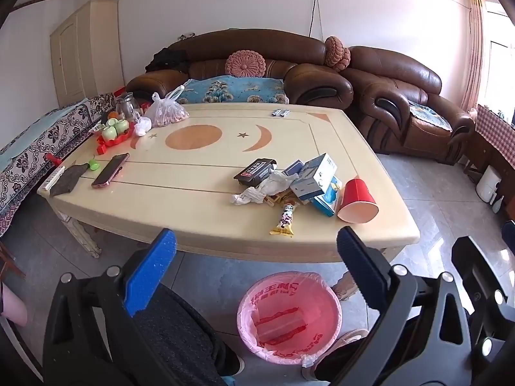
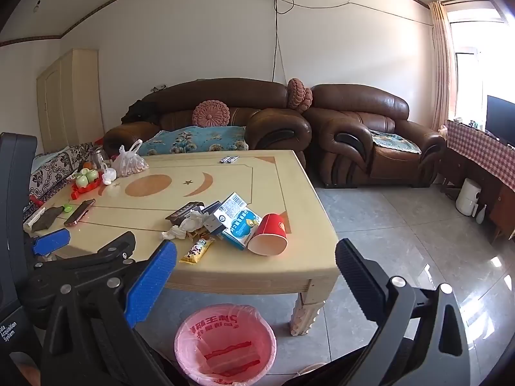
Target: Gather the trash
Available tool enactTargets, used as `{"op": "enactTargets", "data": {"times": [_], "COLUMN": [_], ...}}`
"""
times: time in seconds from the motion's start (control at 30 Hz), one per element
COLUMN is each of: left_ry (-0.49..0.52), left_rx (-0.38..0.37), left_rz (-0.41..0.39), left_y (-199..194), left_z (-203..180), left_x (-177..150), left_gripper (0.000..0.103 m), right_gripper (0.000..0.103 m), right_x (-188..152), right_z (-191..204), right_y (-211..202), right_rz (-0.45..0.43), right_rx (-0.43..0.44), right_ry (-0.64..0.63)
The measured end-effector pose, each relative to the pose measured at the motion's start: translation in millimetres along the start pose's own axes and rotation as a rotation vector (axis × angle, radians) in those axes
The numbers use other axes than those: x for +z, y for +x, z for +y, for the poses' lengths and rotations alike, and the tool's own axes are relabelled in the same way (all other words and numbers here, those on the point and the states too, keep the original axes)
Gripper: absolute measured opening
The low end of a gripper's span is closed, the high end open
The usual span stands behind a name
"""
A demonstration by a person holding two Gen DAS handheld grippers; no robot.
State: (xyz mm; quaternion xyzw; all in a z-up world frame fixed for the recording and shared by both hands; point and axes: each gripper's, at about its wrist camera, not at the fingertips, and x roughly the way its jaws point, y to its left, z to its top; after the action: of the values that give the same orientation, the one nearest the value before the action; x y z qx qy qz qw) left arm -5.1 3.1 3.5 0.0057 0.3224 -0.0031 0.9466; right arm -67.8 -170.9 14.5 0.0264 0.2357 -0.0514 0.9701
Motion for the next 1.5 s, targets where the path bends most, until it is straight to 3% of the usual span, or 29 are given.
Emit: {"op": "enactTargets", "data": {"times": [1.5], "left_ry": [-0.024], "left_rx": [0.016], "left_rz": [-0.002], "left_y": [-1], "left_z": [4], "left_x": [2], "left_gripper": [0.098], "right_gripper": [0.097], "right_x": [3], "right_z": [4], "right_y": [-6], "right_rz": [-0.018], "right_rx": [0.01], "right_ry": [-0.012]}}
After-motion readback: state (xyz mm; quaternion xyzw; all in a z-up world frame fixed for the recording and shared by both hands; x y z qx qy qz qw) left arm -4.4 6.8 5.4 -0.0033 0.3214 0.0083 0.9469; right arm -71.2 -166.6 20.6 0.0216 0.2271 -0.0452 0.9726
